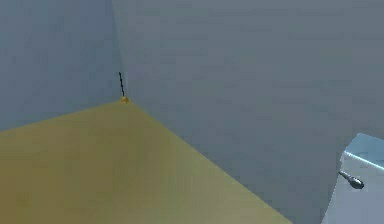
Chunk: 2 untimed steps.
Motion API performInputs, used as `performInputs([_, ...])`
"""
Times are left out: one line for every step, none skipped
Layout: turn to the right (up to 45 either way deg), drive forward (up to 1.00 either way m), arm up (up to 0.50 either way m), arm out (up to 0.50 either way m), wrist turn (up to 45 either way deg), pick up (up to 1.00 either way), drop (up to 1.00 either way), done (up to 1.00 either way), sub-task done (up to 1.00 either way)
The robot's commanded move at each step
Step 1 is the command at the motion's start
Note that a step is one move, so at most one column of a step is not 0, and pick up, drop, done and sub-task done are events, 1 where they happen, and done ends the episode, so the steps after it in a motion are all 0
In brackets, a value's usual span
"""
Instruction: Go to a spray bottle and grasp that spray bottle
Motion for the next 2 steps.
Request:
performInputs([0.0, 0.0, 0.1, 0.0, 0.0, 0.0, 0.0, 0.0, 0.0])
performInputs([0.0, 0.0, 0.0, 0.0, 0.0, 0.0, 0.0, 1.0, 0.0])
